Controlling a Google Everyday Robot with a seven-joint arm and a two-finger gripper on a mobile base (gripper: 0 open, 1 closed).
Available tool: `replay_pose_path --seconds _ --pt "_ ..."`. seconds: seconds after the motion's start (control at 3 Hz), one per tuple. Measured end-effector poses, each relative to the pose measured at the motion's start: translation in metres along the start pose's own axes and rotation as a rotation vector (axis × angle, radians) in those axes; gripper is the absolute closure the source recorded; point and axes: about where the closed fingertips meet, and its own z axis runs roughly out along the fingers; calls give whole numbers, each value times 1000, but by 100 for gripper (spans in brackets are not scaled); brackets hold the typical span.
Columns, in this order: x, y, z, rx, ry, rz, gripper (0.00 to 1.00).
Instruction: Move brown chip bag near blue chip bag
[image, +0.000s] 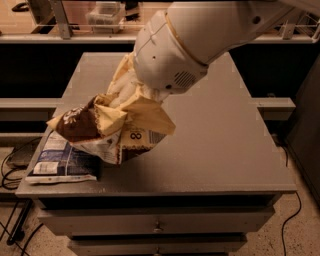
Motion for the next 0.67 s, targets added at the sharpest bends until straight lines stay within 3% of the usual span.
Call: replay_pose_path --seconds 0.67 --pt "14 -28 42 3 -32 18 35"
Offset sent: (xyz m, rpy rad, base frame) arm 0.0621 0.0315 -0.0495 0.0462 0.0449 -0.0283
